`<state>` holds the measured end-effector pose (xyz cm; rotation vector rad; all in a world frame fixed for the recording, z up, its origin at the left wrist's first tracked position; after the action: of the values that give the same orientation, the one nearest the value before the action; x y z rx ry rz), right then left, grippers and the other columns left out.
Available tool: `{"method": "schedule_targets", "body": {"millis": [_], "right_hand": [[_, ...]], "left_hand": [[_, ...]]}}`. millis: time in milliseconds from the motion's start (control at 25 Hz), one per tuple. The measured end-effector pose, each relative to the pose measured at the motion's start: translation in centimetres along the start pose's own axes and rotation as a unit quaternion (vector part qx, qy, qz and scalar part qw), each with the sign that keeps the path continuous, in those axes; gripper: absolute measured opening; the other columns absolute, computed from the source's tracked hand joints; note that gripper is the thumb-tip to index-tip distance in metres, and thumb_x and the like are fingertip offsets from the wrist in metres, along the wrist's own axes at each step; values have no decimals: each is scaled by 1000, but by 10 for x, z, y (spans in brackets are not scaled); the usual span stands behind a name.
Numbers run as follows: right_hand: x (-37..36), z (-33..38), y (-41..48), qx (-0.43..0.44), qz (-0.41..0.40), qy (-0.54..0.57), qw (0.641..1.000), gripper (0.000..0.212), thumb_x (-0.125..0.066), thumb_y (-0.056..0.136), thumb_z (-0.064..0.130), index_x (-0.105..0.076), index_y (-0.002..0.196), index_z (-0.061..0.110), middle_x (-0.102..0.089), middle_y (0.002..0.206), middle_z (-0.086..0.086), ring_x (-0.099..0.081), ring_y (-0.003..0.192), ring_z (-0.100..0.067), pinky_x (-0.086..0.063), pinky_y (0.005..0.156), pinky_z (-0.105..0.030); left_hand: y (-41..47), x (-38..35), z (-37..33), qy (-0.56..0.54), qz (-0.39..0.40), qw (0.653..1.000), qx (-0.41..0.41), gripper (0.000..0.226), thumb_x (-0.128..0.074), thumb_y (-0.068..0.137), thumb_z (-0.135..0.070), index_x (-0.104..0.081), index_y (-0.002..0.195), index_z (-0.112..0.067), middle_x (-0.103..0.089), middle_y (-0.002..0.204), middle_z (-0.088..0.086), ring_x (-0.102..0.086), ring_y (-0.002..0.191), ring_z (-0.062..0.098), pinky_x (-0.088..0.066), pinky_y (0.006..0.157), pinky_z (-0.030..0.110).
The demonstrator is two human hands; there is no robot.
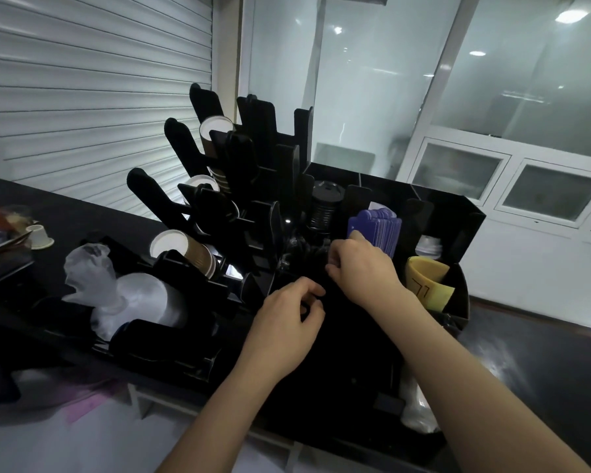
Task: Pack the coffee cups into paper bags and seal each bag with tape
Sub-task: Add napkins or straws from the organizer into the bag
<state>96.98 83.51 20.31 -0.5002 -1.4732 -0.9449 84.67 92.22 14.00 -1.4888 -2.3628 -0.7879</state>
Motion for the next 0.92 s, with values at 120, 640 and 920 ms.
{"method": "schedule_targets", "body": {"millis": [120,640,920], "right_hand": [[11,-2,-2,9,-39,68,997,8,-57,98,26,-62,103,22,-62,100,-1,-64,90,-26,-56,78,-48],[71,-16,-15,-22,-169,263,950,21,-66,93,14,-77,103,28,-74,94,13,-67,89,-2,-50,81,-14],[101,-18,-41,-24,-221,263,939,11,-72,90,16,-77,88,26,-71,79,13,-65,77,-1,-49,70,-9]], "left_hand": [[-1,2,-1,-9,4,1000,4,18,-56,97,-29,-63,113,-35,-66,94,-19,-62,89,-4,-49,73,16],[-6,10,-10,-33,-11,999,-5,16,-58,97,-30,-63,110,-36,-66,95,-20,-62,95,-2,-55,84,26],[-18,16,-30,-37,-20,999,-20,17,-58,96,-30,-63,111,-38,-65,95,-21,-62,95,-3,-56,86,31]]}}
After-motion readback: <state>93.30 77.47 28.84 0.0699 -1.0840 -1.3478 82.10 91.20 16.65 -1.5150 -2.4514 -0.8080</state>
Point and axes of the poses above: each hand's wrist, its own y-axis towards the middle knuckle, its own x-axis out of the back of the hand, z = x × y, the point moved 5 cm from there along y, towards the middle knuckle
